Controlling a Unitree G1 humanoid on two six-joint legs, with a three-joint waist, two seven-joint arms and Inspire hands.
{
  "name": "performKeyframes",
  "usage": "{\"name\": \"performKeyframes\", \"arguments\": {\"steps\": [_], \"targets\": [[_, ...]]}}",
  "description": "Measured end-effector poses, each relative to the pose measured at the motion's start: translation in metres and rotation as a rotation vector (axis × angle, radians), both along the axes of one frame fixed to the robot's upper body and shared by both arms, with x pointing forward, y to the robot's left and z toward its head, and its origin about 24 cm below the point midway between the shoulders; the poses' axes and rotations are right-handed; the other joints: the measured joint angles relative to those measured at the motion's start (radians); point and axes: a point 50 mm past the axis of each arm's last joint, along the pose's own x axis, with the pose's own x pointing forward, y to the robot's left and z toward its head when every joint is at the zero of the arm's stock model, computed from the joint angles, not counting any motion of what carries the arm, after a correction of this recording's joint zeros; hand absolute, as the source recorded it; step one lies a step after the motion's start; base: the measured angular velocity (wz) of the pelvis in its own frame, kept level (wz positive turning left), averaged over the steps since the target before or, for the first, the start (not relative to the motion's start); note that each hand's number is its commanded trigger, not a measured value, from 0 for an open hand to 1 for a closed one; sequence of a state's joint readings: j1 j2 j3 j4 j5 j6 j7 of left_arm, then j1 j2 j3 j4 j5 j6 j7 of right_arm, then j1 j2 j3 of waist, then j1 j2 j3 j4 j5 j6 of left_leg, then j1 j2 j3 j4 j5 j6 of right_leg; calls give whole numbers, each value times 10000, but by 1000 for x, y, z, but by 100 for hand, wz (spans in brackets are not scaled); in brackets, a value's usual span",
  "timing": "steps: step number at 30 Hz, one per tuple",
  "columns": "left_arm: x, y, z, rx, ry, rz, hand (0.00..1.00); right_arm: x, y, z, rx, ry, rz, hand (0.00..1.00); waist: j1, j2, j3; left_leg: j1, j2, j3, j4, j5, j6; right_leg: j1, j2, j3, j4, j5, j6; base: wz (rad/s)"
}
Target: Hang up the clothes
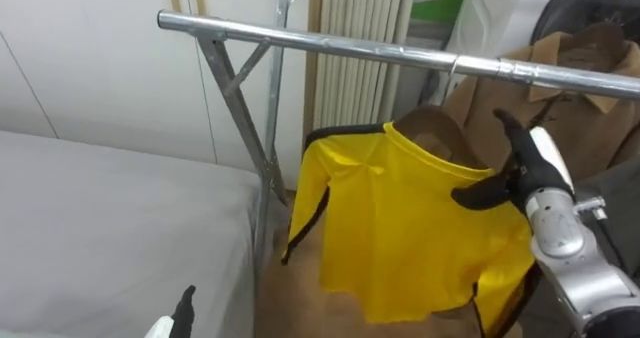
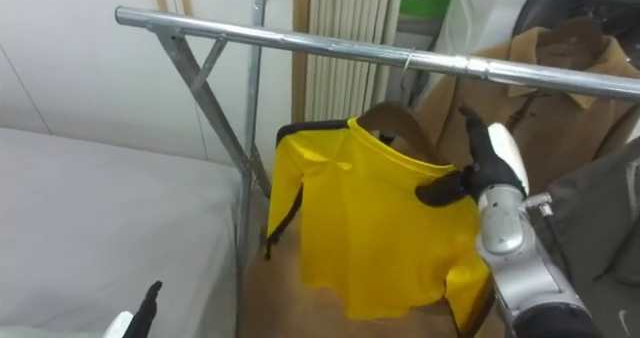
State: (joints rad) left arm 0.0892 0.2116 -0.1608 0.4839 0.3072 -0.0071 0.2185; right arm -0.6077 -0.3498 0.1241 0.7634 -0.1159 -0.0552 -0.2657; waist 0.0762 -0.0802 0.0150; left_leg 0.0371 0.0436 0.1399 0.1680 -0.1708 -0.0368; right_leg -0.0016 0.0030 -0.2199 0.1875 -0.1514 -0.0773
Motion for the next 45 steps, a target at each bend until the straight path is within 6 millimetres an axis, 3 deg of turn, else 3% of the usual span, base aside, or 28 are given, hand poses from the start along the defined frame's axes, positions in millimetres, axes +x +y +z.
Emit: {"name": "performKeyframes", "arguments": {"steps": [4,20,29,37,45], "targets": [[0,1,0,72,-66,89,0,1,2,8,327,-497,-141,0,-148,103,-50,36,7,-32,-1,0,0,36,-1,-14,12,0,0,0],[-6,3,-3,540,158,-137,0,-10,-11,9,1461,-1117,-884,0,-214,94,-70,88,-10,105,16,1,1,-63,-5,178,142,-2,-3,-1],[-6,3,-3,537,194,-109,0,-23,-15,-6,1449,-765,-1005,0,-551,86,-84,183,5,217,-11,1,1,-13,12,265,159,-2,-3,-5],[-7,3,-4,537,258,-102,0,-42,-20,-33,1357,47,-1135,0,-479,75,-91,266,-6,238,-29,1,1,1,8,317,147,-3,-2,0],[-9,6,-6,505,342,58,0,-56,-23,-47,1345,473,-1203,0,-476,72,-97,317,-5,257,-30,1,1,28,11,349,145,-2,-2,0]]}}
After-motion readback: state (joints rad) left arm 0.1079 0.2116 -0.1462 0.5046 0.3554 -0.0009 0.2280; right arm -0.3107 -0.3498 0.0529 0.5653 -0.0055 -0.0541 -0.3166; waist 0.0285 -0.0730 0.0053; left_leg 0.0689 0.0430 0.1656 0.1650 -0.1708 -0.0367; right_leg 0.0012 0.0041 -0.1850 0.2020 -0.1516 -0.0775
